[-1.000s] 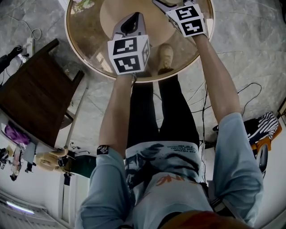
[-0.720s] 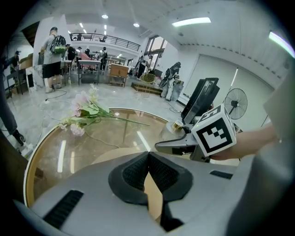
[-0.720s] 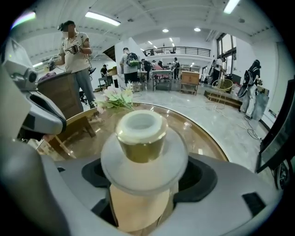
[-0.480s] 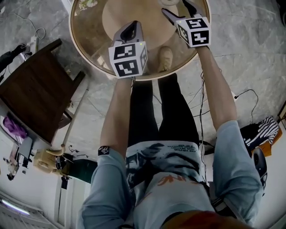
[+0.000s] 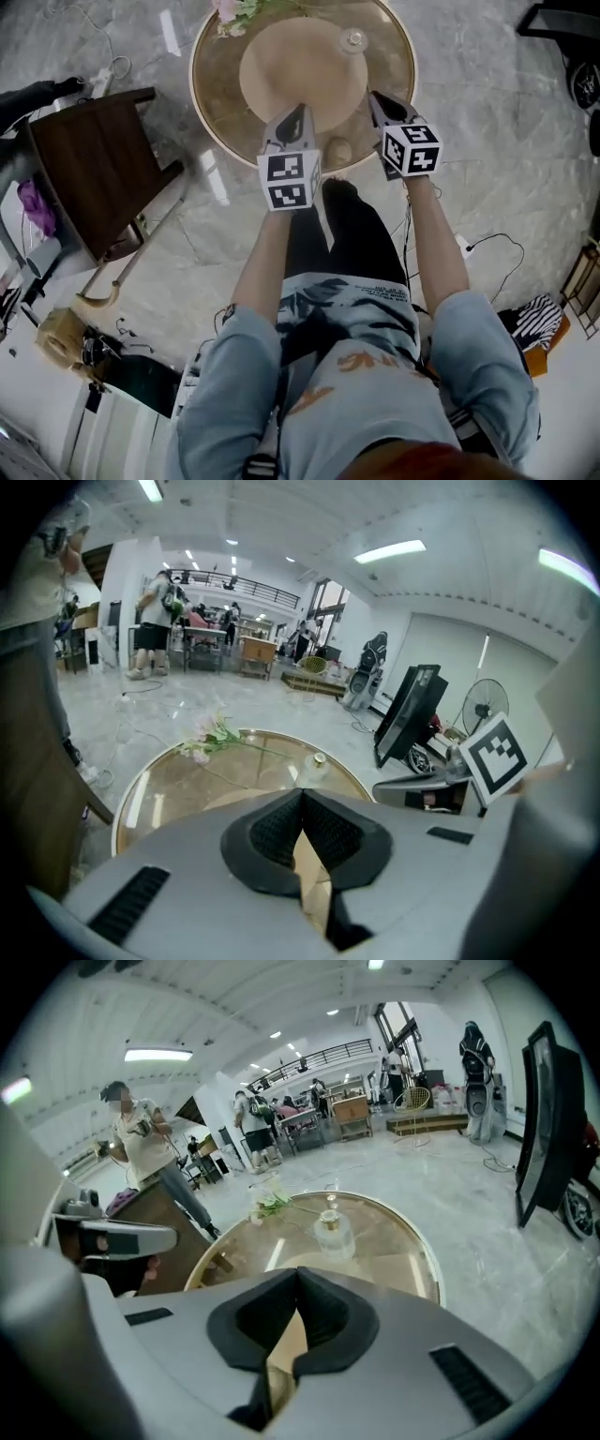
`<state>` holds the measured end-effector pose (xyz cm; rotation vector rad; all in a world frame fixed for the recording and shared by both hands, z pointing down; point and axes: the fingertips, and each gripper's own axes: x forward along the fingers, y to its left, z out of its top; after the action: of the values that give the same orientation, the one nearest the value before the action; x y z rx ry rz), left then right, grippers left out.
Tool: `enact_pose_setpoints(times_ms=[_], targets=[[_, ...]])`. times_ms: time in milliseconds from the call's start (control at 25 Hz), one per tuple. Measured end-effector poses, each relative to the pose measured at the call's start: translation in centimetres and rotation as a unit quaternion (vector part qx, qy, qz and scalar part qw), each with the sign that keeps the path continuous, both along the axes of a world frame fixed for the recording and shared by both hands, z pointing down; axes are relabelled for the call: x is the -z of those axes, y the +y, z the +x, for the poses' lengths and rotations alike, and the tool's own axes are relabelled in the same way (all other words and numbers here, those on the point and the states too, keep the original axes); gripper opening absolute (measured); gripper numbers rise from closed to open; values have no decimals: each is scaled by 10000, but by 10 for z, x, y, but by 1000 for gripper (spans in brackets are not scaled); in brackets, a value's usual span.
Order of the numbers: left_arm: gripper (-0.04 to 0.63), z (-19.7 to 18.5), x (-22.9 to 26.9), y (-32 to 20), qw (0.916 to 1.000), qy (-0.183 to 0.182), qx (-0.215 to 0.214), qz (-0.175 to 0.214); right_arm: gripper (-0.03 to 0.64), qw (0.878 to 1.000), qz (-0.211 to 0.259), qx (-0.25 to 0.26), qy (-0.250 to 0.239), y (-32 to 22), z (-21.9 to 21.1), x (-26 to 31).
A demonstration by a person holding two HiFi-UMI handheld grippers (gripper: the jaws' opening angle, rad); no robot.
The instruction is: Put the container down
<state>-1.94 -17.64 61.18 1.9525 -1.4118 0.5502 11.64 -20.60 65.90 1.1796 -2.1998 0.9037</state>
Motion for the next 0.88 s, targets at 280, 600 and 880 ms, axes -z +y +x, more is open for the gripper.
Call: enact_pose_setpoints(times_ms=[280, 600, 880], targets=[[26, -35, 97, 7, 9885, 543, 1367, 351, 11, 9923, 247, 18, -1212, 19, -30, 116], [26, -67, 211, 5, 9717, 400, 2057, 1091, 11, 9789, 1434, -98, -1453, -13, -25, 263], [26, -61, 314, -24, 9648, 52, 1492, 2165, 11, 9596, 2575, -1, -1137, -38, -41, 373]])
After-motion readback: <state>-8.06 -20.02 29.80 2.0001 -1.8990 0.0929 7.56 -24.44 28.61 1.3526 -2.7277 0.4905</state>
